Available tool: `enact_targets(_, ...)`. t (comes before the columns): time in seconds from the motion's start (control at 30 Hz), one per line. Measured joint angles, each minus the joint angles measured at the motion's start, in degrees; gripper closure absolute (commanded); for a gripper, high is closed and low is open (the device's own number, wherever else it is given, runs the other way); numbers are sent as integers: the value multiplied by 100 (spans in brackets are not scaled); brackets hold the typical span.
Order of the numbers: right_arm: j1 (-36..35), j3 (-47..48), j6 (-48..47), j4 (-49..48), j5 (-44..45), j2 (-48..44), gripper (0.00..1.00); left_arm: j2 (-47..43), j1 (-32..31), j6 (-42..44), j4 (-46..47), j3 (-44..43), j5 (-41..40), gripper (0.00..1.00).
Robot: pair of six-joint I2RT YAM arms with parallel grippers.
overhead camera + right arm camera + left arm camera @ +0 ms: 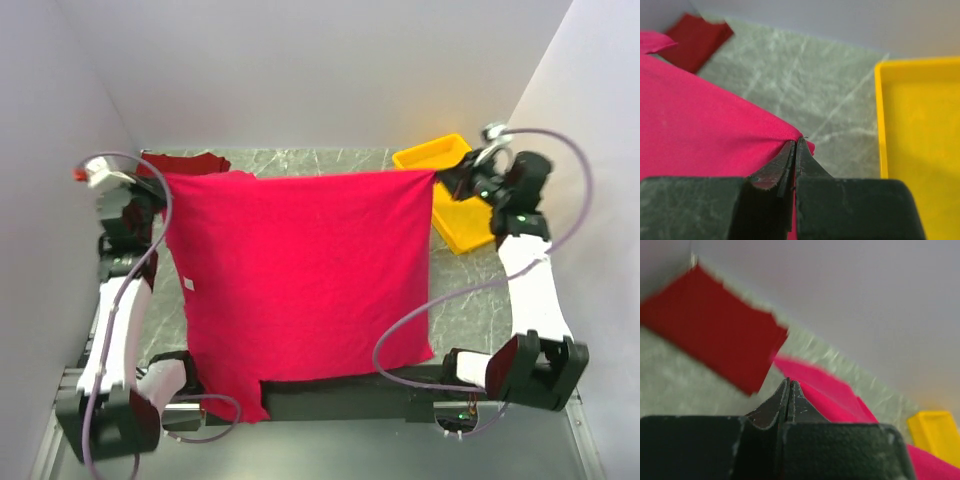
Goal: Fold and stack the t-shirts
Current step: Flatten the tshirt out, then fold the tshirt
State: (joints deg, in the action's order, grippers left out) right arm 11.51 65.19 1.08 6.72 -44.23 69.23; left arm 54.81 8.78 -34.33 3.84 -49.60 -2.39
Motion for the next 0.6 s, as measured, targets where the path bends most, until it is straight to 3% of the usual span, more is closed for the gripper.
enact_targets(0.27, -896, -428, -754, -678, 953, 1725, 100, 2129, -31, -234, 643, 293, 212, 99)
enact_targets(0.4, -1224, 232, -944, -564, 1543, 2951, 100, 3217, -42, -234, 750, -96, 251, 99)
enact_targets(0.6, -1447, 1292, -990, -367, 2251, 3941, 100, 4400, -46, -188, 748, -920, 256, 100)
